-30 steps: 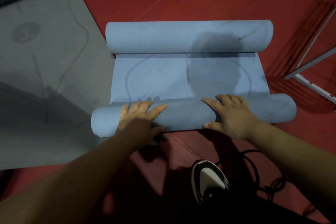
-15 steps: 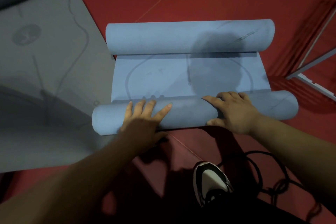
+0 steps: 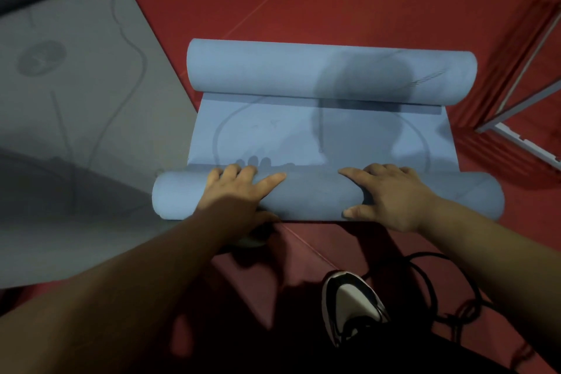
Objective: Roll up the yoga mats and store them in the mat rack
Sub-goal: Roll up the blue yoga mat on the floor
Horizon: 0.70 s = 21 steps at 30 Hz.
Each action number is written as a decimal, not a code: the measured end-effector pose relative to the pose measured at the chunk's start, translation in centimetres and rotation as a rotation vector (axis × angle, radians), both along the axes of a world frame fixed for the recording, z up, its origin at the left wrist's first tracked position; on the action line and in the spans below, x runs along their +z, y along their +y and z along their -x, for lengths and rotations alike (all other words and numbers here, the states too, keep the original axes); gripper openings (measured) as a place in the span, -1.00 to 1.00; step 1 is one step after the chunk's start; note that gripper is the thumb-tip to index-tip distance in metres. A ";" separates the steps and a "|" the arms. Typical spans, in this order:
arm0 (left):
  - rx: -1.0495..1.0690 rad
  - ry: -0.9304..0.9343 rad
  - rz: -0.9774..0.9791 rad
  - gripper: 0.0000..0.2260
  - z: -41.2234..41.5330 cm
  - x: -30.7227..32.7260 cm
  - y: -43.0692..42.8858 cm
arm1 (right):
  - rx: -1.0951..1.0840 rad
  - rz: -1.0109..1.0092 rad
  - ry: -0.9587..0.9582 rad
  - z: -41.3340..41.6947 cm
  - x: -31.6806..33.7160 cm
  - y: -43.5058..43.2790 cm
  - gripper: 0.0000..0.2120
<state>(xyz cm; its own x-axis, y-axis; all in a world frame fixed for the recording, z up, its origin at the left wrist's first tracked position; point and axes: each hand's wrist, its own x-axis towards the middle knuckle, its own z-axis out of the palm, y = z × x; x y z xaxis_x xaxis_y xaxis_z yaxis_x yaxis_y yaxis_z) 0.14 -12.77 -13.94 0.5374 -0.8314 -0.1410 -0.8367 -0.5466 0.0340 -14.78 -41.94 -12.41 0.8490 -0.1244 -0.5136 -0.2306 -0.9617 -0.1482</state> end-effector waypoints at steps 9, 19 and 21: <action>-0.058 0.089 -0.152 -0.23 1.2 1.8 -0.1 | 0.005 -0.110 0.121 2.0 1.1 -0.5 -0.14; -0.027 0.493 -0.304 -0.28 2.5 2.2 1.4 | -0.069 -0.223 0.129 6.0 0.8 2.4 -0.23; -0.009 0.547 -0.321 -0.29 2.1 2.1 1.0 | -0.061 -0.124 0.061 7.2 0.5 3.3 -0.18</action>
<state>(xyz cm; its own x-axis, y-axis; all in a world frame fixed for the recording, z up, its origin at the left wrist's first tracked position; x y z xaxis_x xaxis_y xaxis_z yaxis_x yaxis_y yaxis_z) -1.96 -11.77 -11.81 0.3101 -0.7065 -0.6361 -0.7495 -0.5933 0.2936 -21.98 -38.59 -11.95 0.8087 -0.1072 -0.5783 -0.3001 -0.9208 -0.2490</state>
